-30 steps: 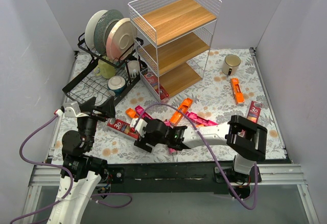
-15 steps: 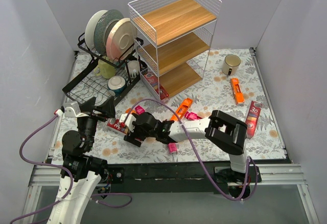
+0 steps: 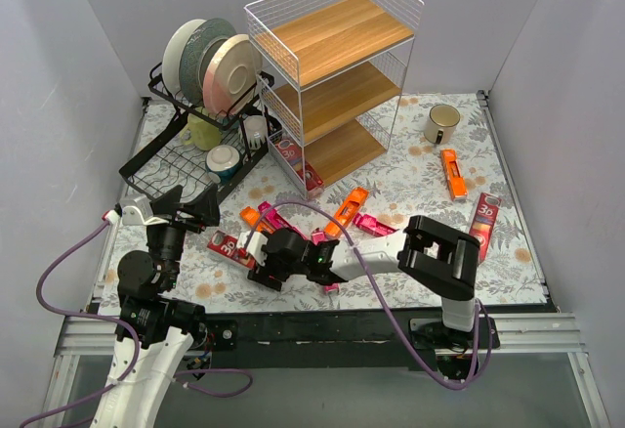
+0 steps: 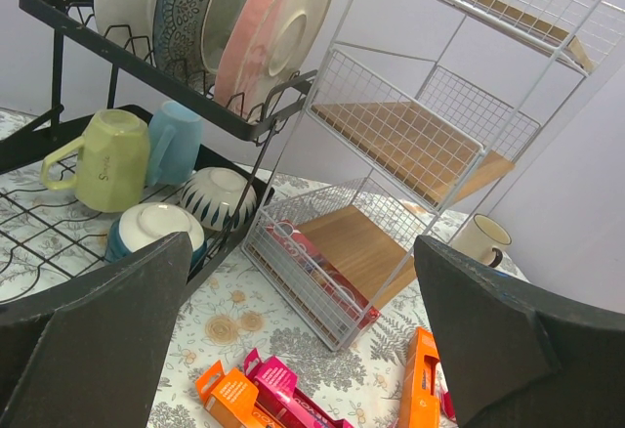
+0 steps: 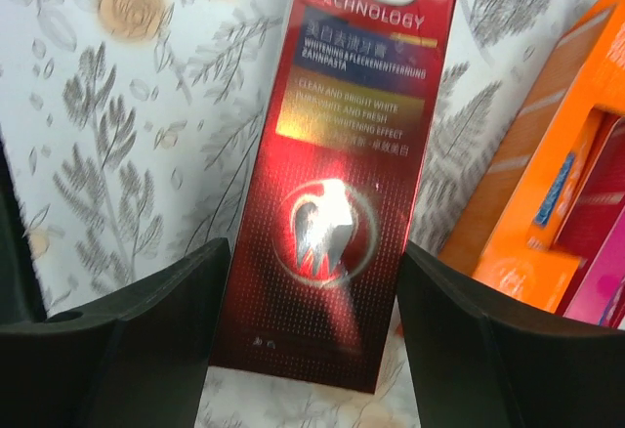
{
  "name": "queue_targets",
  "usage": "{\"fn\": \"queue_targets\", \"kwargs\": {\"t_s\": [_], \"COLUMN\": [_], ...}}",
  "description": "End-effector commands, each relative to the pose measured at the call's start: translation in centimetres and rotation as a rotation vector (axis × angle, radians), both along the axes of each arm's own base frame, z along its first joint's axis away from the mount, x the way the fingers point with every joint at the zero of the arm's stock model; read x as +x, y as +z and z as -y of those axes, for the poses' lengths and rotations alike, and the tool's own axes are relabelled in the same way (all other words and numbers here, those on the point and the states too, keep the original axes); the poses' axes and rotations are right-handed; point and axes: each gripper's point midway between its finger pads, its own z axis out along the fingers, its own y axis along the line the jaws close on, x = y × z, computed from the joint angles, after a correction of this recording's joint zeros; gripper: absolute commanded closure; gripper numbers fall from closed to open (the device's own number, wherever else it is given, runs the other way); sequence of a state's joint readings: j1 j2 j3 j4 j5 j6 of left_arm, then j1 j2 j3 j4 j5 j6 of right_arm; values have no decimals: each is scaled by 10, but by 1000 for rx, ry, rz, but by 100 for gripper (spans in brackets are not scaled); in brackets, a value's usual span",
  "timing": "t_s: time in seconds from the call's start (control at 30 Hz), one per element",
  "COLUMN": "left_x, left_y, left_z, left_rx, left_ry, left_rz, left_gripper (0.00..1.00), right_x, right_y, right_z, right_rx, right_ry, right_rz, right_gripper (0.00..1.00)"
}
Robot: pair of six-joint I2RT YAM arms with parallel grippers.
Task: Place and organize the toothpastes onto the shelf
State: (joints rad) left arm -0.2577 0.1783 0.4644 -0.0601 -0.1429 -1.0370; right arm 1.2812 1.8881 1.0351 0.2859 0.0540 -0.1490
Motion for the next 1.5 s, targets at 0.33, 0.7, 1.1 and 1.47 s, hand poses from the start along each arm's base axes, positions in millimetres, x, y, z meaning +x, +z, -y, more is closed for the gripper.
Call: {"fn": "queue_targets", "kwargs": {"t_s": [0.33, 0.7, 1.1, 1.47], "left_x": [1, 1, 0, -1], "left_y": [-1, 0, 0, 1], "left_z": [0, 1, -3, -2], "left_rx": [5, 4, 3, 2], "left_ry": [0, -1, 19, 10], "left_rz": [-14, -11, -7, -2], "left_gripper": [2, 2, 2, 2], "right_x": [-7, -27, 27, 114], "right_y": [-4, 36, 93, 122], "right_z": [5, 21, 125, 248], "right_rx": [94, 148, 81, 128], "right_ry": [-72, -26, -345, -768], "right_rz": [-31, -91, -9, 68], "right_gripper": [20, 45, 52, 52]}}
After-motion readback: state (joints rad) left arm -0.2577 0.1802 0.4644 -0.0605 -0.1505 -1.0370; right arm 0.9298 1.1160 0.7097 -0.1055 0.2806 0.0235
